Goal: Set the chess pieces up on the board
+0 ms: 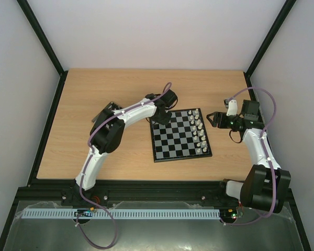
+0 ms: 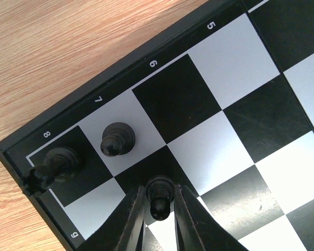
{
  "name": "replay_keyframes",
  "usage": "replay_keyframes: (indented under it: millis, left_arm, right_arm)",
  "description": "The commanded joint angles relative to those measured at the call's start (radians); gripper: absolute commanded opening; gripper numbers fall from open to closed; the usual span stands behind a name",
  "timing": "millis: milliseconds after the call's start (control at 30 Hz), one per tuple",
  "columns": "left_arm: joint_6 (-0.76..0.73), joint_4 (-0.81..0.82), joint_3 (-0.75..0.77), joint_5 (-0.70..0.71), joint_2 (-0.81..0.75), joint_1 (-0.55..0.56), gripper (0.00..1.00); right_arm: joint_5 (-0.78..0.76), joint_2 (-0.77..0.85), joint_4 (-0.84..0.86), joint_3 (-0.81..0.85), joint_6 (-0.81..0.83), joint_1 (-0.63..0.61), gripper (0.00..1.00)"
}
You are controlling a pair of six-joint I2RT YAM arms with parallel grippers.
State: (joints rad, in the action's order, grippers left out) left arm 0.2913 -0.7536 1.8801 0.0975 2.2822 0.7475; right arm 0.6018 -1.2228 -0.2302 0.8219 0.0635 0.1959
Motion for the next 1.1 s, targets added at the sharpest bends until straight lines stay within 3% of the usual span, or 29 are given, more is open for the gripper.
replay_keyframes:
  millis: [0,233,300,367,400,433,533,733,900,1067]
  left_arm:
    - [0.011,-0.038,0.003,0.012,-0.017,0.001,0.17]
    - [0.011,-0.056,-0.018,0.039,-0.107,0.001,0.24]
    - [0.009,-0.031,-0.061,0.044,-0.169,0.001,0.34]
    - [0.002,0.036,-0.165,0.04,-0.265,0.001,0.6]
    - [-0.006,0.076,-0.211,0.024,-0.325,0.001,0.87]
    - [-0.012,0.117,-0.257,0.011,-0.375,0.001,0.98]
    - [-0.005,0.148,-0.328,0.03,-0.51,0.001,0.99]
    - [-0.001,0.04,-0.383,0.177,-0.587,0.0,0.99]
    - [-0.055,0.243,-0.619,0.215,-0.779,0.0,0.99]
    - [0.01,0.287,-0.673,0.373,-0.903,-0.021,0.99]
  right_arm:
    - [0.017,0.011,-0.033,0.015,0.009,-0.004,0.7]
    - [0.018,0.011,-0.033,0.014,0.009,-0.004,0.7]
    - [0.019,0.011,-0.033,0.013,0.007,-0.004,0.7]
    - [0.02,0.012,-0.034,0.013,0.008,-0.004,0.7]
    - [0.02,0.012,-0.032,0.013,0.007,-0.004,0.71]
    - [0.021,0.013,-0.034,0.013,0.007,-0.004,0.7]
    - [0.024,0.01,-0.033,0.013,0.006,-0.004,0.7]
    - [0.024,0.01,-0.031,0.013,0.006,-0.004,0.71]
    - [0.027,0.011,-0.032,0.013,0.004,-0.004,0.71]
    - [0.028,0.015,-0.034,0.015,0.005,-0.004,0.7]
